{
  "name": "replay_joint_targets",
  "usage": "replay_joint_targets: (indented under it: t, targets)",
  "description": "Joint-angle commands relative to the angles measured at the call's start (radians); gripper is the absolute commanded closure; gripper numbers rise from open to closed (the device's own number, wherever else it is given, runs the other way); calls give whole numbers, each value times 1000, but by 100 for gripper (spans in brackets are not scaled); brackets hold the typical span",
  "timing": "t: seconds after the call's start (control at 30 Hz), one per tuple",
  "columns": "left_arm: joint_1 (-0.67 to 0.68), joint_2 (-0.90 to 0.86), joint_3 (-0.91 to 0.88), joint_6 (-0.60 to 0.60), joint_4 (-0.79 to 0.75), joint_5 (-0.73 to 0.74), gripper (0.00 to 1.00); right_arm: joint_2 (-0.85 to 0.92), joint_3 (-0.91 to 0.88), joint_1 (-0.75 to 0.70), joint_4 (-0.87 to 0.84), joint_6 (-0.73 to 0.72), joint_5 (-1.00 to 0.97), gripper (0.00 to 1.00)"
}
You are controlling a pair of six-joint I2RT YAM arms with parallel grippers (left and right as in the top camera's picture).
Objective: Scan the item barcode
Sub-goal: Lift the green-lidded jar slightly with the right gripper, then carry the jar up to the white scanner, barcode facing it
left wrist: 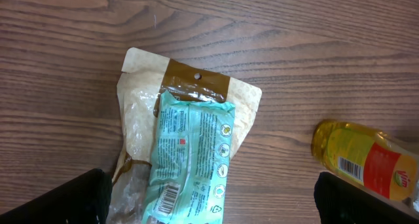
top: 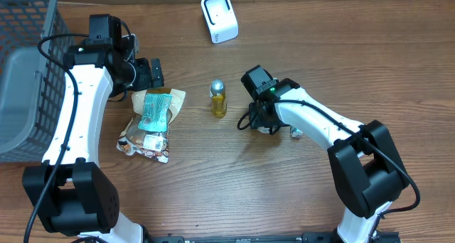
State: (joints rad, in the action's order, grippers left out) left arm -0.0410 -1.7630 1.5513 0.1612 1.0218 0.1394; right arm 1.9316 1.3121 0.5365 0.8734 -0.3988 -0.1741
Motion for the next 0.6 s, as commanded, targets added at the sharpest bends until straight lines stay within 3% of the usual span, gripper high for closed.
replay_joint_targets:
  t: [0.0, 0.23, 0.3, 0.33, 0.57]
  targets:
    - [2, 17, 18, -11, -2, 8, 1, -10, 176, -24, 45, 64, -8, 46]
    - [2, 17, 18, -11, -2, 8, 0, -15, 692, -65, 220, 142, -5, 50]
    - [2, 17, 18, -11, -2, 8, 0, -15, 765, -65, 183, 142, -5, 59]
    - [2, 17, 18, -11, -2, 8, 1, -15, 777, -65, 121, 142, -5, 62]
    - [2, 17, 18, -11, -2, 8, 0, 76, 776, -65, -143, 142, -5, 62]
